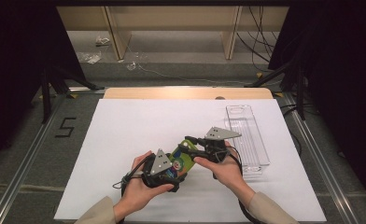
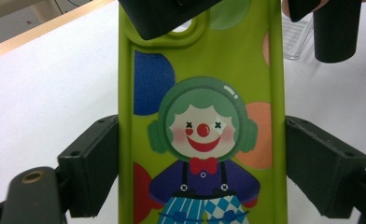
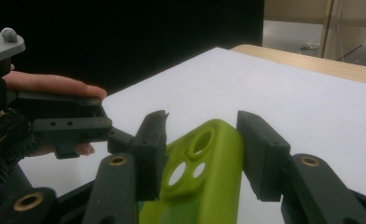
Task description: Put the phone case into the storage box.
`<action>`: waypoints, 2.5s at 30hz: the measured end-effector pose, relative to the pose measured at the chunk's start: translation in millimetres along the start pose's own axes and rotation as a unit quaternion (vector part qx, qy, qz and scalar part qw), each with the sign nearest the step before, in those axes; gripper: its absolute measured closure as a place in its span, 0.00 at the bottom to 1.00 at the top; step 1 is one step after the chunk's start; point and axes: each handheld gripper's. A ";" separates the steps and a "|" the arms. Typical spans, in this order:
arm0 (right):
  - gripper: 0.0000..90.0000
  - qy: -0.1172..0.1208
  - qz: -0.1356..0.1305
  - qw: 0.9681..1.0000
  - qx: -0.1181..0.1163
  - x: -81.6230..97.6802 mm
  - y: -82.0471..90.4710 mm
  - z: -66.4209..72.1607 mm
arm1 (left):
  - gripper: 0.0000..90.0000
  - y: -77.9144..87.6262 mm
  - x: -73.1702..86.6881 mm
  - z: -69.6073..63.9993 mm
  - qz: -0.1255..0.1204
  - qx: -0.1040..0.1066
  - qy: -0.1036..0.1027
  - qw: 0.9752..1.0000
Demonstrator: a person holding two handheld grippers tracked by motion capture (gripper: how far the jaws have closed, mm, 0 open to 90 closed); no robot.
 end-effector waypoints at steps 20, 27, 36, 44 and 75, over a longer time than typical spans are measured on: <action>0.78 -0.017 -0.004 1.000 0.007 -5.0 3.2 0.4 | 0.18 -1.1 0.7 -0.3 0.000 -0.002 -0.010 1.000; 0.80 -0.011 -0.006 1.000 0.007 -9.7 5.1 3.8 | 0.18 -0.7 0.8 -0.8 -0.002 -0.004 -0.019 1.000; 0.83 -0.013 -0.017 1.000 0.003 -16.3 8.3 7.1 | 0.17 -0.7 0.7 -1.3 -0.015 -0.004 -0.029 0.999; 0.86 -0.002 -0.035 0.999 -0.004 -25.0 13.6 10.9 | 0.16 1.3 -0.7 3.0 -0.029 0.004 -0.025 0.999; 0.86 0.113 0.021 0.991 -0.074 -42.5 32.8 0.9 | 0.28 -3.9 3.7 10.3 -0.018 0.061 -0.038 0.997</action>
Point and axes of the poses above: each handheld gripper's, and its own axes: y roughly backward along the jaws, x roughly out of its underside, z roughly to its left, and after that the axes turned 14 degrees about y, right-handed
